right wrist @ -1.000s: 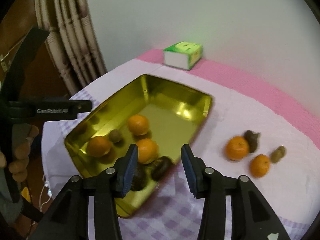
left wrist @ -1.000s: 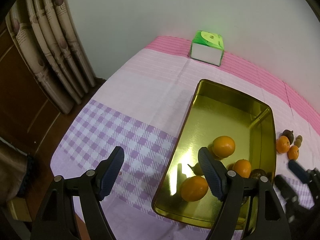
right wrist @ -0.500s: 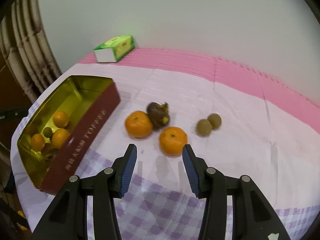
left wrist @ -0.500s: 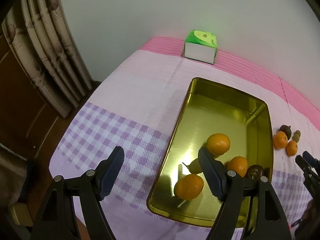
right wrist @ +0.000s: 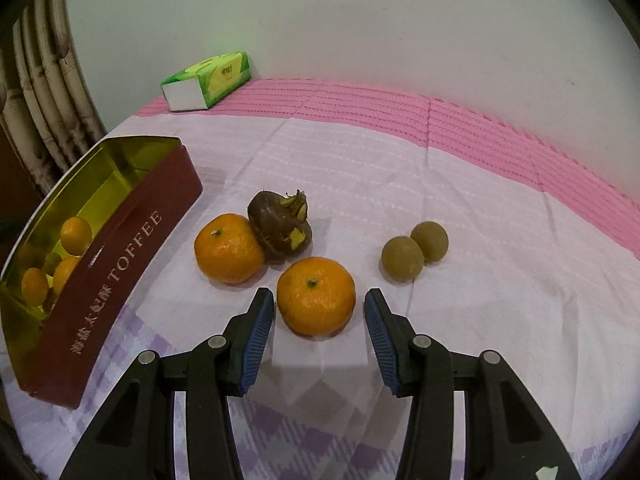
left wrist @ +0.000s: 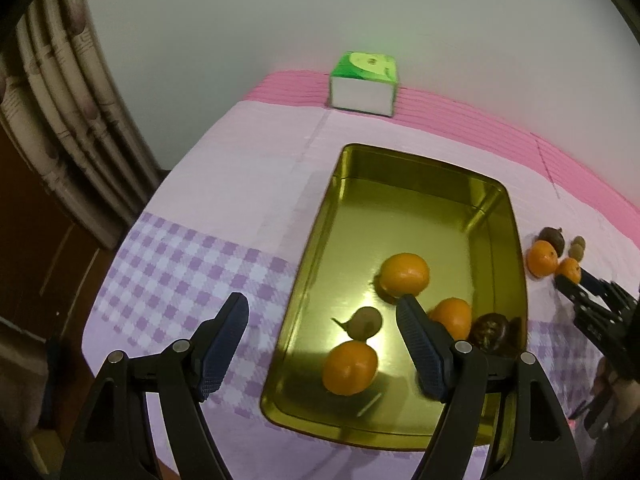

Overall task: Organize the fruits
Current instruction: 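Grasp an orange from the cloth with the right gripper, then grasp another orange with the left gripper and lift it over the tray while the right holds its orange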

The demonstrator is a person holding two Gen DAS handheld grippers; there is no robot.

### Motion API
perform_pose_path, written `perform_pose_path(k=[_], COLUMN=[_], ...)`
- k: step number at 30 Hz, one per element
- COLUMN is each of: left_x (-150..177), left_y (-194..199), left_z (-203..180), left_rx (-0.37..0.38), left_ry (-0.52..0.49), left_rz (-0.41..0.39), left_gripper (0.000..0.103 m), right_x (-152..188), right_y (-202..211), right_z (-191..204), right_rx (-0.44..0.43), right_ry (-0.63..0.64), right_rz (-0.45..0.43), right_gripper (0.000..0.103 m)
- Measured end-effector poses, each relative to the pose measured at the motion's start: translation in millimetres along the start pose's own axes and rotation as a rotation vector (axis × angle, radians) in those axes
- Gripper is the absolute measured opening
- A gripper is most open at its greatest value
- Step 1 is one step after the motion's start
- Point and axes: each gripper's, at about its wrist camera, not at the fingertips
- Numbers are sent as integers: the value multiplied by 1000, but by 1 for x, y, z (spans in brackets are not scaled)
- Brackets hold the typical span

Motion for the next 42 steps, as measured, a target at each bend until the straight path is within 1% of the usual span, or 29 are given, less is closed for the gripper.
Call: perform_pose_path(k=[2, 4, 8, 11, 15, 21, 24, 28, 32, 35, 37, 40, 41, 42], left_x=[0, 1, 3, 5, 8, 5, 0, -4, -9, -15, -21, -26, -29, -30], left_y=[-1, -1, 5, 10, 14, 16, 12, 0, -11, -17, -22, -28, -33, -36], left_z=[-3, -6, -17, -31, -64, -128, -153, -179, -200, -210, -214, -220, -222, -223], left_rx=[19, 31, 29, 34, 49, 103, 129, 157, 154, 146, 145, 124, 118, 115], left_ry=[-10, -20, -58, -104, -183, -291, -324, -357, -398, -408, -409, -420, -423, -424], left_rz=[5, 2, -31, -46, -50, -52, -34, 3, 34, 42, 49, 56, 67, 75], left_gripper=[77, 77, 77, 77, 77, 77, 77, 77, 77, 77, 76, 74, 69, 67], right_x=[0, 1, 5, 13, 27, 47, 53, 58, 57, 57, 56, 59, 59, 59], right_y=[-2, -3, 0, 5, 11, 20, 24, 26, 26, 25, 25, 27, 27, 27], right_z=[1, 2, -1, -12, -35, -76, -88, -103, -106, -105, -105, -110, -111, -111], right_rx=[-6, 3, -4, -11, 19, 82, 121, 125, 107, 110, 97, 77, 76, 75], right_ry=[6, 13, 14, -8, -48, -129, -140, -171, -190, -188, -194, -201, -200, -199], right_rz=[-2, -10, -20, -26, -25, -30, -30, -29, -30, -29, -32, -36, -36, -35], right_gripper=[44, 38, 37, 37, 37, 37, 37, 37, 37, 37, 37, 38, 38, 39])
Point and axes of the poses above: each gripper's, at about its wrist camera, not at the fingertips, and y roughly against the way its jaws point, z to its left, x to its underside, and after that the axes turned 15 degrees about z, right-handed
